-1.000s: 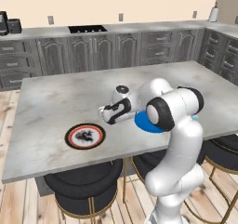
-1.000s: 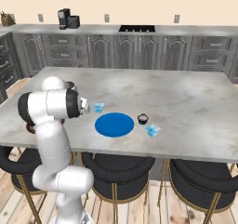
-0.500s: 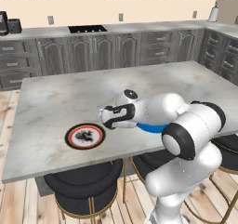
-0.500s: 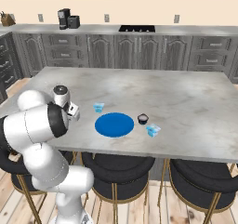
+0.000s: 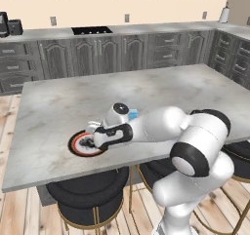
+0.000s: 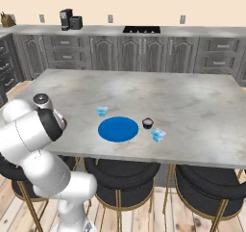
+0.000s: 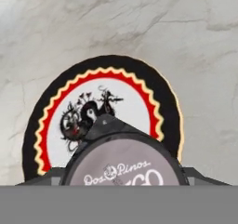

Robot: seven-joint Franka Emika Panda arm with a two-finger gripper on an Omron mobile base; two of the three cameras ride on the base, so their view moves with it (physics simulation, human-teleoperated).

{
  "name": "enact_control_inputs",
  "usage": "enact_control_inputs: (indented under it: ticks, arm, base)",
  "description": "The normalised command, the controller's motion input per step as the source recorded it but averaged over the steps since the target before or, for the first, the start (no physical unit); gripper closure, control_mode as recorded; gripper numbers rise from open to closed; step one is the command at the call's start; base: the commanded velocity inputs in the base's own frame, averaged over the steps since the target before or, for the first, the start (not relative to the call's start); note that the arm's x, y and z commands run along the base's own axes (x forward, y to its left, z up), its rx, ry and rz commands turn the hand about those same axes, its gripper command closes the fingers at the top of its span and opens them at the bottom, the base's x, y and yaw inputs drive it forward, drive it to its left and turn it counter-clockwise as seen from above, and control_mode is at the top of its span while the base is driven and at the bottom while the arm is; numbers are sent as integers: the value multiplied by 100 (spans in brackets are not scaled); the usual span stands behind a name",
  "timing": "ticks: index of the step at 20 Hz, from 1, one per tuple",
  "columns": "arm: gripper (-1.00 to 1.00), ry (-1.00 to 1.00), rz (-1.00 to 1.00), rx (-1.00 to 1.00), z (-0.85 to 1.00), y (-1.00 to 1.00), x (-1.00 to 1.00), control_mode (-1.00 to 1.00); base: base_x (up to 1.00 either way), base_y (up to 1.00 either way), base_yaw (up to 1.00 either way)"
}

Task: Place two yogurt containers on each plate.

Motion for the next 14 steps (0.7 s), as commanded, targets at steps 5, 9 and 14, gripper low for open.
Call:
enact_control_inputs:
  ticks: [5,9,14]
  arm:
    - [100,7,-6,-2,9,73,9,-100]
    - [100,0,-11,0,-1,60,17,-100]
    - [100,0,-14,-2,-6,38,10,-100]
  base:
    - [0,0,0]
    - [0,0,0]
    - [0,0,0]
